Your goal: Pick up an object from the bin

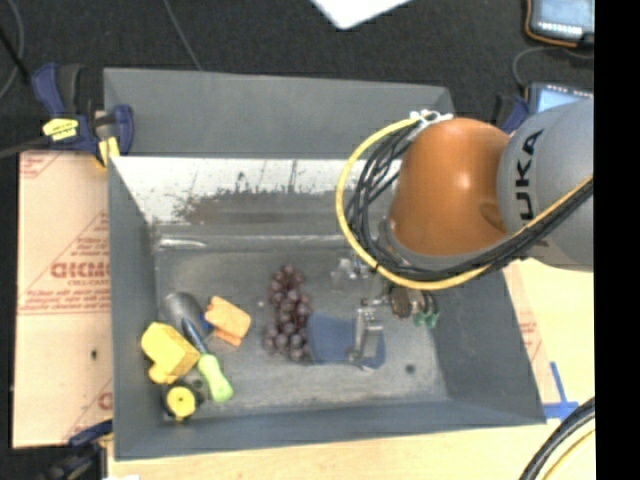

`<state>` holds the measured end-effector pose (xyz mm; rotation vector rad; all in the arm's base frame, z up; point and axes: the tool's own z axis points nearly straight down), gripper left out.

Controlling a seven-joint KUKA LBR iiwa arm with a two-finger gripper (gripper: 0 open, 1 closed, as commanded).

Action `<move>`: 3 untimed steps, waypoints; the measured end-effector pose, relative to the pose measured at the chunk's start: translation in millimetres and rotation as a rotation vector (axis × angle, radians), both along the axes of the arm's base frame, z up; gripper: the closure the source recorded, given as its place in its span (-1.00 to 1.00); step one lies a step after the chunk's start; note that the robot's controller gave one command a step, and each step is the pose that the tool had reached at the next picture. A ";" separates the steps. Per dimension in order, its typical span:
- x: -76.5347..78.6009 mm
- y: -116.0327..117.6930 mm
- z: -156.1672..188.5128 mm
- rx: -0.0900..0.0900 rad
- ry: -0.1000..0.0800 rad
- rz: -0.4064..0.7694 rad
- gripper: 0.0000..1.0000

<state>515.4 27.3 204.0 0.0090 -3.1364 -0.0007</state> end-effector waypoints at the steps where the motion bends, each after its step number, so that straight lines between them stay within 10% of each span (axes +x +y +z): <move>1: 1.6 0.1 4.4 0.001 -0.008 -0.001 -1.00; 3: 14.1 -2.8 -99.3 0.002 -0.013 -0.137 -1.00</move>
Offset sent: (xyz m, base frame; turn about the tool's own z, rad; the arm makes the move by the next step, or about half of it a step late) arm 0.0242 0.0018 -0.1340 0.0312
